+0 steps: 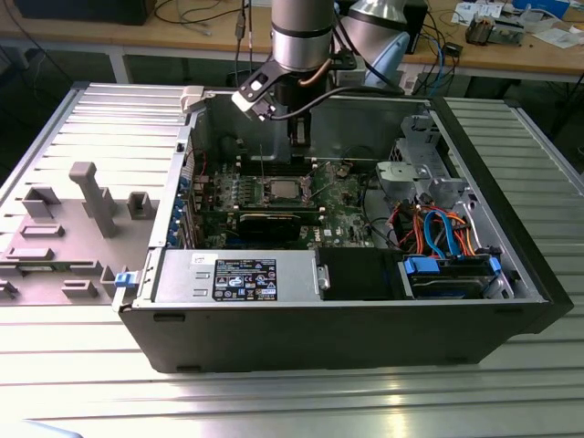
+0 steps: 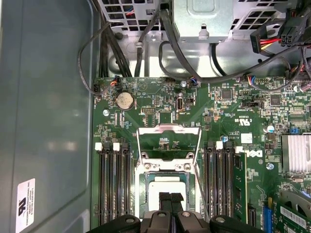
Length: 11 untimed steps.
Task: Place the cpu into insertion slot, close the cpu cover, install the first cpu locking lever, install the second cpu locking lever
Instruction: 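Close the cpu cover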
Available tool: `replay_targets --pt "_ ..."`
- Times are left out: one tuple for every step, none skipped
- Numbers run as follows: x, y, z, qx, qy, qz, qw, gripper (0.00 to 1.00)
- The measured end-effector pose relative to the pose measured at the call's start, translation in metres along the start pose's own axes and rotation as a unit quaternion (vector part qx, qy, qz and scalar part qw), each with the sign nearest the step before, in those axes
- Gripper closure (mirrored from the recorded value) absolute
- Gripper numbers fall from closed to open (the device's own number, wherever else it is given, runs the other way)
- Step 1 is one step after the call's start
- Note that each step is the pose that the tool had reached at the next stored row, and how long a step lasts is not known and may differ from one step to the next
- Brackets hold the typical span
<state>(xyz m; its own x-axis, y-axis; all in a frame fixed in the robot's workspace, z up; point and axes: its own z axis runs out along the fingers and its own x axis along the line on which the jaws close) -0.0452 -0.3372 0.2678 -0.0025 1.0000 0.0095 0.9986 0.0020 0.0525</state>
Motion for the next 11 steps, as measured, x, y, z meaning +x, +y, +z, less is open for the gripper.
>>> replay_targets --pt "0.0 0.001 0.0001 0.0 0.0 0.0 1.0 0.89" --pt "0.0 0.0022 0.0001 0.0 0.0 0.0 1.0 0.89" --pt "0.0 0.0034 0.0002 -0.0001 0.0 0.0 1.0 0.89" --pt "0.0 0.004 0.0002 0.0 0.0 0.0 1.0 0.89" --pt "0.0 0.0045 0.0003 0.0 0.0 0.0 1.0 0.89" --pt "0.0 0.0049 0.0003 0.0 0.0 0.0 1.0 0.89" --pt "0.0 0.0052 0.0003 0.0 0.0 0.0 1.0 0.89" --pt "0.0001 0.0055 0.0003 0.0 0.0 0.0 1.0 0.89" --pt "0.0001 0.0059 0.0003 0.0 -0.0001 0.0 1.0 0.89" --pt "0.0001 0.006 0.0003 0.0 -0.0001 0.0 1.0 0.89" --pt "0.0001 0.0067 0.0004 0.0 -0.0001 0.0 1.0 0.89"
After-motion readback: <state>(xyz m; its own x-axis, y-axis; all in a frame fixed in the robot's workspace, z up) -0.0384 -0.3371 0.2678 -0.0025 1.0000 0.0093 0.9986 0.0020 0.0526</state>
